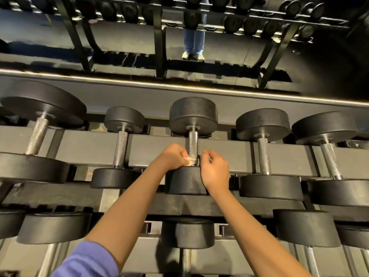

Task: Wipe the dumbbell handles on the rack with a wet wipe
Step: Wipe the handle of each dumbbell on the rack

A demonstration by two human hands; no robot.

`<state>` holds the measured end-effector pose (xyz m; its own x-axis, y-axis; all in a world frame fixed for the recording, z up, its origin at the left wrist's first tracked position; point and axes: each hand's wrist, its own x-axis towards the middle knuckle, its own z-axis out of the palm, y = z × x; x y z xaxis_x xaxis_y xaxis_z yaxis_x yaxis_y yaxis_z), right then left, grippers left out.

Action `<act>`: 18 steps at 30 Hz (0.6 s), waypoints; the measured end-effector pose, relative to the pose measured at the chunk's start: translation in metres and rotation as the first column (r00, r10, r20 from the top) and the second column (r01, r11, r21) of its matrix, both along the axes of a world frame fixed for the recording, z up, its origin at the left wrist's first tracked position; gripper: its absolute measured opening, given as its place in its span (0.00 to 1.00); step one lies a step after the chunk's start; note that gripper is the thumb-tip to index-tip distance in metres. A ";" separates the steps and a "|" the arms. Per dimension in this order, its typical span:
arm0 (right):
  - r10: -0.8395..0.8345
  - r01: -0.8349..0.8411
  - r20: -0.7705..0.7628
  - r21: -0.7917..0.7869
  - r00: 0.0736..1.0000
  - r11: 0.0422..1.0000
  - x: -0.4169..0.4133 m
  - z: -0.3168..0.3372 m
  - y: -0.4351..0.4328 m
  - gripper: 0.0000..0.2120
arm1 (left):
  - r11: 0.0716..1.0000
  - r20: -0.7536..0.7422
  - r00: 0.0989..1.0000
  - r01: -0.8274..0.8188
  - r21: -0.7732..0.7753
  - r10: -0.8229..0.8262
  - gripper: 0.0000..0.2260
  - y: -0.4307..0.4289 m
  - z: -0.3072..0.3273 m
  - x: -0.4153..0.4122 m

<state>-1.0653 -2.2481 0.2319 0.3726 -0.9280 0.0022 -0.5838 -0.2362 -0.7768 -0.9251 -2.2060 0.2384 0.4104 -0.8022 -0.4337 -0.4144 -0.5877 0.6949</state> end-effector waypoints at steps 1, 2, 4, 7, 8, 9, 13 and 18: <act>0.002 -0.002 -0.002 0.005 1.000 1.000 0.000 0.000 0.000 0.15 | 1.000 -0.031 0.999 -0.010 -0.018 0.009 0.05 0.002 -0.001 0.000; 0.007 -0.007 -0.005 0.014 1.000 1.000 -0.001 -0.001 -0.001 0.14 | 0.999 -0.060 0.998 -0.031 -0.042 0.028 0.05 0.005 -0.003 -0.001; 0.022 -0.022 -0.006 0.024 1.000 0.999 -0.001 0.000 -0.001 0.11 | 0.990 -0.102 0.990 -0.108 -0.092 0.098 0.06 0.009 -0.005 -0.003; 0.060 -0.061 0.014 0.020 0.998 0.998 0.000 0.001 -0.001 0.14 | 0.957 -0.057 0.968 -0.250 -0.147 0.244 0.07 0.015 -0.006 -0.007; 0.083 -0.083 0.016 0.018 0.996 0.996 0.000 0.001 -0.001 0.15 | 0.945 -0.019 0.958 -0.287 -0.158 0.288 0.06 0.019 -0.005 -0.008; 0.109 -0.109 0.017 0.012 0.994 0.994 0.000 0.002 -0.001 0.15 | 0.931 0.015 0.944 -0.322 -0.173 0.330 0.04 0.023 -0.003 -0.009; 0.245 -0.246 -0.026 -0.034 0.969 0.969 -0.002 0.006 -0.001 0.12 | 0.881 0.087 0.897 -0.402 -0.251 0.434 0.02 0.053 0.005 -0.012; 0.375 -0.415 -0.231 -0.160 0.898 0.896 0.001 0.006 0.000 0.13 | 0.883 0.286 0.843 -0.386 -0.268 0.456 0.04 0.101 0.008 -0.003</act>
<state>-1.0644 -2.2484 0.2383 0.7203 -0.6907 0.0642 -0.5400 -0.6164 -0.5731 -0.9282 -2.1052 0.2466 0.8181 -0.5712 -0.0664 -0.3829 -0.6271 0.6783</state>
